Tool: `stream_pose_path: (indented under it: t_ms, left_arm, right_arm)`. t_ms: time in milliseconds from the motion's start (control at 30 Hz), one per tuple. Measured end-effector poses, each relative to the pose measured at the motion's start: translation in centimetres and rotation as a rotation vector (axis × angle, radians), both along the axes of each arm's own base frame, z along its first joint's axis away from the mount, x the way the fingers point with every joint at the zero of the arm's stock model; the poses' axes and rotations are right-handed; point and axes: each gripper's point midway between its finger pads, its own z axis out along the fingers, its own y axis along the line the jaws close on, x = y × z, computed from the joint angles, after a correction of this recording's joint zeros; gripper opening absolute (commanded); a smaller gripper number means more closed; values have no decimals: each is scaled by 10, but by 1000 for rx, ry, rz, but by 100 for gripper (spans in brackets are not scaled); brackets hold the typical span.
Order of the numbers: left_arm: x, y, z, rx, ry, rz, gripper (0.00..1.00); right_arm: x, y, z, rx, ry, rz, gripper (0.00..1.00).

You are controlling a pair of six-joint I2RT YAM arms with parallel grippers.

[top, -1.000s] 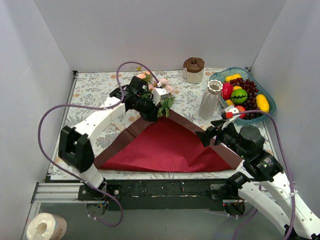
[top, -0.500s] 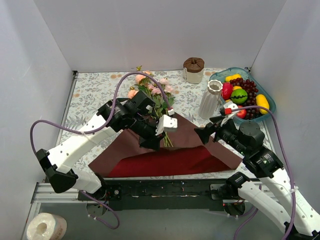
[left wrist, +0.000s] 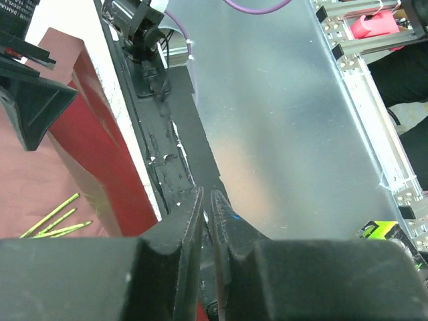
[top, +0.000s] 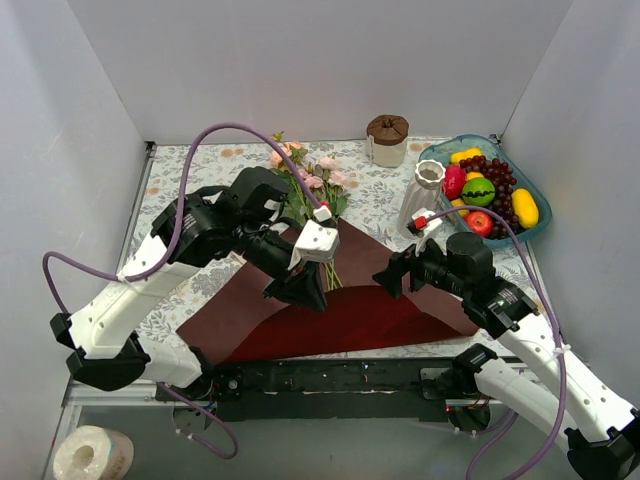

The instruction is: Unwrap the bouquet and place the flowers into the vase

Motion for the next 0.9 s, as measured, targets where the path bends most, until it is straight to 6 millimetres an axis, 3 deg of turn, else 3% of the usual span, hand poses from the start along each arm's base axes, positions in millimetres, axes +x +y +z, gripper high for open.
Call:
stream_pose_path:
  t_ms: [67, 200, 267, 333, 500, 633, 767, 900]
  left_arm:
    - [-3, 2, 2, -6, 4, -7, 0]
    - [7, 2, 9, -17, -72, 31, 0]
    - [35, -1, 11, -22, -185, 159, 0]
    - [76, 0, 1, -32, -311, 331, 0]
    - [176, 40, -80, 160, -457, 723, 1]
    - [221, 55, -160, 349, -399, 832, 2]
    - [215, 51, -213, 438, -308, 771, 0]
    - [201, 38, -232, 446, -237, 687, 0]
  right_arm:
    - [-3, 2, -4, -2, 17, 19, 86]
    - [-12, 9, -3, 16, 32, 80, 77]
    - [-21, 15, -3, 32, 50, 133, 75]
    - [-32, 20, -4, 47, 76, 196, 72]
    - [-70, 26, -29, 52, 181, 326, 69]
    - [-95, 24, -31, 74, 226, 379, 68]
    - [-107, 23, -25, 102, 236, 405, 68]
    - [-111, 23, -27, 102, 271, 407, 68]
